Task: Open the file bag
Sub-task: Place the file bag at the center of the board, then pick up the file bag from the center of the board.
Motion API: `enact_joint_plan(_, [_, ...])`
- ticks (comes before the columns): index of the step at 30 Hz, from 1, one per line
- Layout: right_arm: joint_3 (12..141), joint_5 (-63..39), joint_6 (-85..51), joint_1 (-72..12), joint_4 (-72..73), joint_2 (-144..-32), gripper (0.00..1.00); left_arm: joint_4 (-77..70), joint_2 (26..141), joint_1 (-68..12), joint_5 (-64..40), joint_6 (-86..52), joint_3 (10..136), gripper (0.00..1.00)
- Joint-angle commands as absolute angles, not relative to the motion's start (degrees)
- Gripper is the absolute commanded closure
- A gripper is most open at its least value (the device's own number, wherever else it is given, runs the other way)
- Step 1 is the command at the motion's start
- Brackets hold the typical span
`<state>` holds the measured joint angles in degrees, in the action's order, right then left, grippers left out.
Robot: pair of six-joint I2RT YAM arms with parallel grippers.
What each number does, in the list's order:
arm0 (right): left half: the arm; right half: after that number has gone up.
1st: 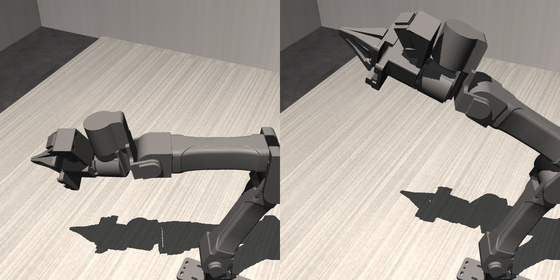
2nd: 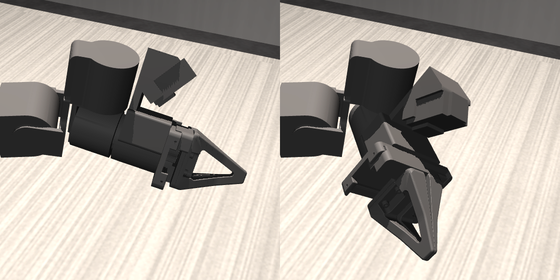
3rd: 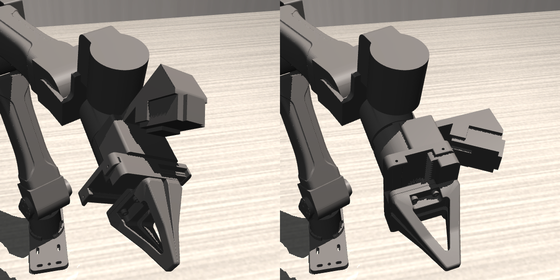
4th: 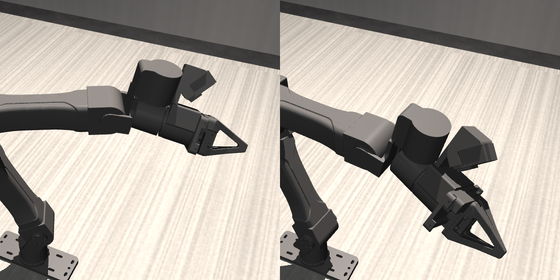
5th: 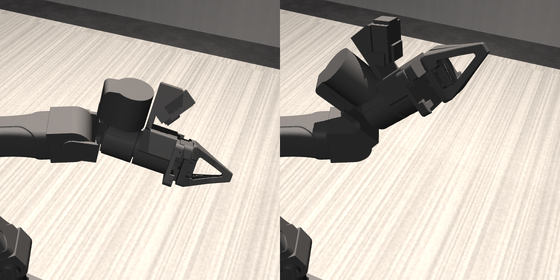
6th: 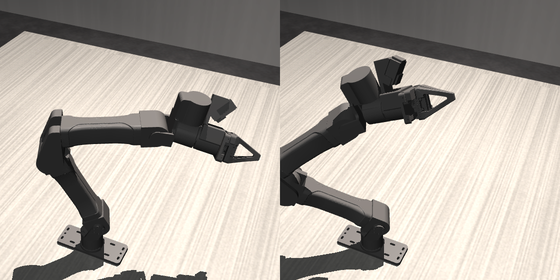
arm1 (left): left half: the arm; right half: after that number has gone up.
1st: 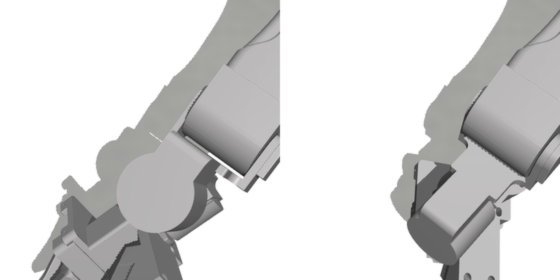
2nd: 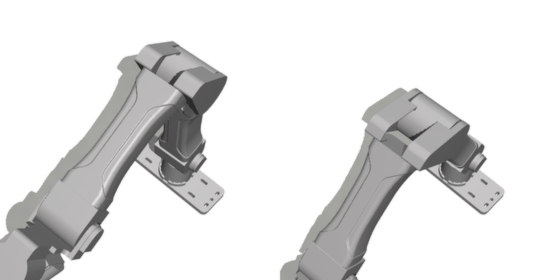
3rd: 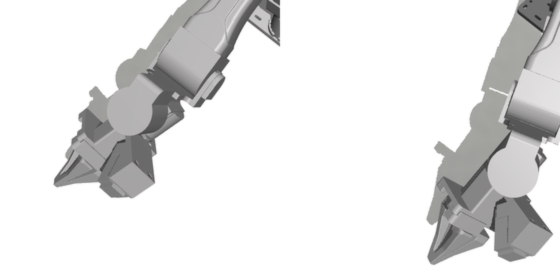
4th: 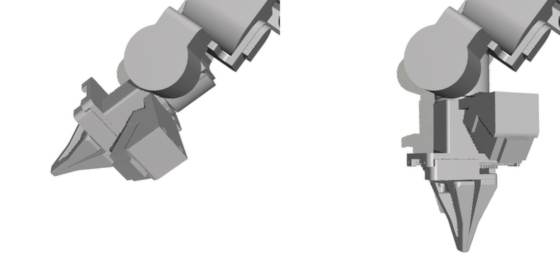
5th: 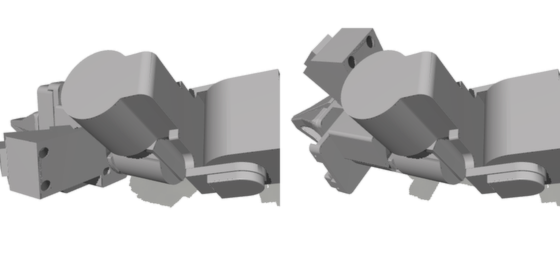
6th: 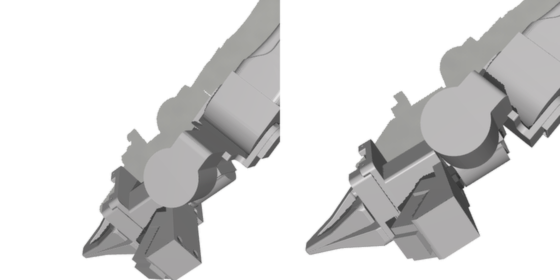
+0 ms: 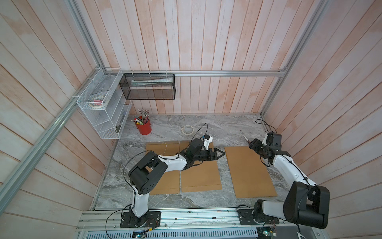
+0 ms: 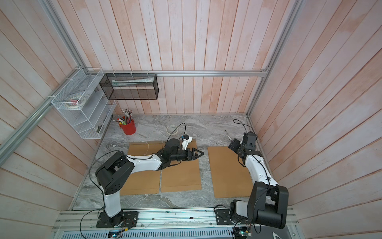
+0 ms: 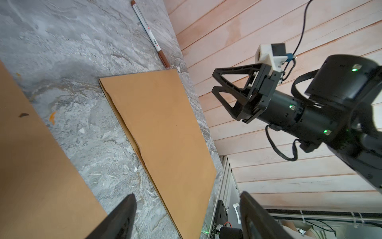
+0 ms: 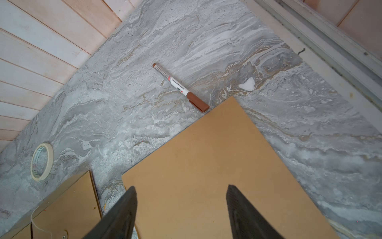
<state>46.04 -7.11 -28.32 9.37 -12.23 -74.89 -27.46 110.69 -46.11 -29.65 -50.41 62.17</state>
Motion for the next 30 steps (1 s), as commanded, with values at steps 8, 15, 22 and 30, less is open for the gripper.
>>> enact_joint_plan(8, [44.73,-6.06,-26.03,13.14,-11.94,-77.65,0.37,-9.99,119.4,-49.45,-23.73,-47.24,76.36,0.24])
enact_joint_plan(15, [43.48,-5.86,-23.33,16.24,-11.25,-79.08,0.54,3.33,127.53,-51.74,-19.59,-44.58,90.43,0.35])
enact_joint_plan(22, [42.37,-6.82,-21.94,18.76,-9.54,-80.62,0.62,15.16,133.5,-52.92,-13.87,-42.83,101.64,0.46])
enact_joint_plan(30, [42.02,-8.85,-20.63,19.74,-8.53,-81.56,0.64,22.21,137.0,-53.83,-9.93,-42.67,108.27,0.54])
